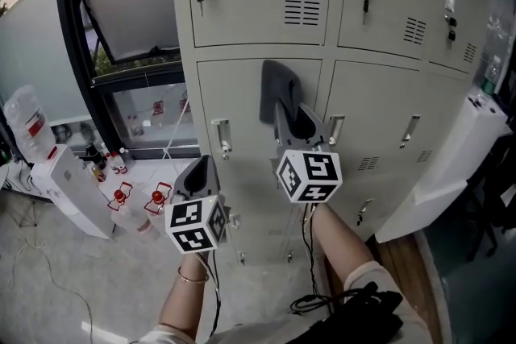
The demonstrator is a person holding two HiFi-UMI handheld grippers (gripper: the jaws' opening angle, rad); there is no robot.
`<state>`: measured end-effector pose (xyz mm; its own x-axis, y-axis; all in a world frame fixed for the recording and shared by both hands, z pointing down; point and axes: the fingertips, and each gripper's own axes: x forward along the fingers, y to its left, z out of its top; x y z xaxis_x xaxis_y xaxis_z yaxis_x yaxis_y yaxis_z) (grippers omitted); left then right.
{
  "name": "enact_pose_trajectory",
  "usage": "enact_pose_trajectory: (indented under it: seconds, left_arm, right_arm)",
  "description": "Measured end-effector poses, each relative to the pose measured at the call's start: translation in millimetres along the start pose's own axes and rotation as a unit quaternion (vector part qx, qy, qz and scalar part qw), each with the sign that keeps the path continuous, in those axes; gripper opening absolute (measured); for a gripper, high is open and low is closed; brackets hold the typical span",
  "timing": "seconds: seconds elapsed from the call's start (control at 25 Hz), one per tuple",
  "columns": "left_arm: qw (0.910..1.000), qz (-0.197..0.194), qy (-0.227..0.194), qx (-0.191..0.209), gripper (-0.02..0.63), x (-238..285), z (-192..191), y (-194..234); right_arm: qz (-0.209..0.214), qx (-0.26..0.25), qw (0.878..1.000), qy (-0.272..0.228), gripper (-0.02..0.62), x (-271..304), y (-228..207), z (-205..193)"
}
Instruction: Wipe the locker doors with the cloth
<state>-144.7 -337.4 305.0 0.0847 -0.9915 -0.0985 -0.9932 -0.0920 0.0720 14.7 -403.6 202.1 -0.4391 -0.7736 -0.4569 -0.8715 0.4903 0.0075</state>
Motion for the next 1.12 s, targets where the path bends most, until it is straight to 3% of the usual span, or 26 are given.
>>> enact_pose_trajectory:
  seconds: [0.64,1.12]
  left_arm:
    - [0.9994,-0.035,0.002,-0.005,0.003,28.7,-8.2,-71.3]
    - [0.9994,-0.032,0.009,-0.005,0.003,33.7,-16.5,-82.8]
  right_arm:
    - [-0.041,-0.014,0.999,0.001,0.074,-30.9,-84.6,13.0]
    - [-0.079,-0.030,0.996,0.002,0.074,-47.6,-142.1,22.8]
